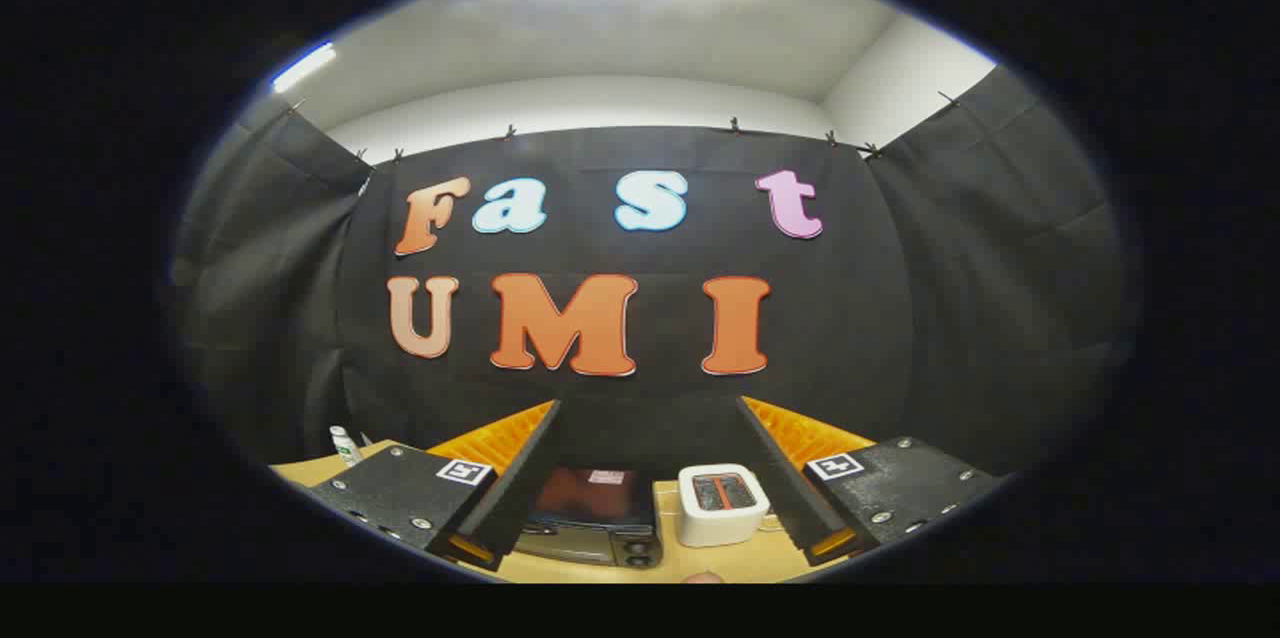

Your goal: Open the toaster oven, put the food inside, and close the toaster oven door.

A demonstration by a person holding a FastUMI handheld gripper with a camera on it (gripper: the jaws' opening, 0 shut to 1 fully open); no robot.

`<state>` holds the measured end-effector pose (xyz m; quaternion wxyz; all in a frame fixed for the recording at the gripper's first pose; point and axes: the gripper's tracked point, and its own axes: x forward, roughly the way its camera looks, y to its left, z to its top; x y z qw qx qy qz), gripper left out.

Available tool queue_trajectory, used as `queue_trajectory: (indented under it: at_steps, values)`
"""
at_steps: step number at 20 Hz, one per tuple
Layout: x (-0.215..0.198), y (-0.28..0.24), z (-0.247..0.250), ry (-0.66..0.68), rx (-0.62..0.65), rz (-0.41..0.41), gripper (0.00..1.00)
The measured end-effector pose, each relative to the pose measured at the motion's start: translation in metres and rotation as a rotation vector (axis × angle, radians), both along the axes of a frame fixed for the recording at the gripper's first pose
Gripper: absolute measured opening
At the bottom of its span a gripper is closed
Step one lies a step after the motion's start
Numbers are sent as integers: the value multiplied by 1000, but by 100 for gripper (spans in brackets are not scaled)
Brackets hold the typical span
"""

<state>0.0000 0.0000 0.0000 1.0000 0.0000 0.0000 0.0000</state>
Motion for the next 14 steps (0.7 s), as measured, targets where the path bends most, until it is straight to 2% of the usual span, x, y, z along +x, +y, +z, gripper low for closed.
queue_trajectory:
  at_steps: [6, 14]
  values:
    - [4, 20, 11, 14, 64, 23, 99]
    - [10, 22, 14, 29, 69, 29, 99]
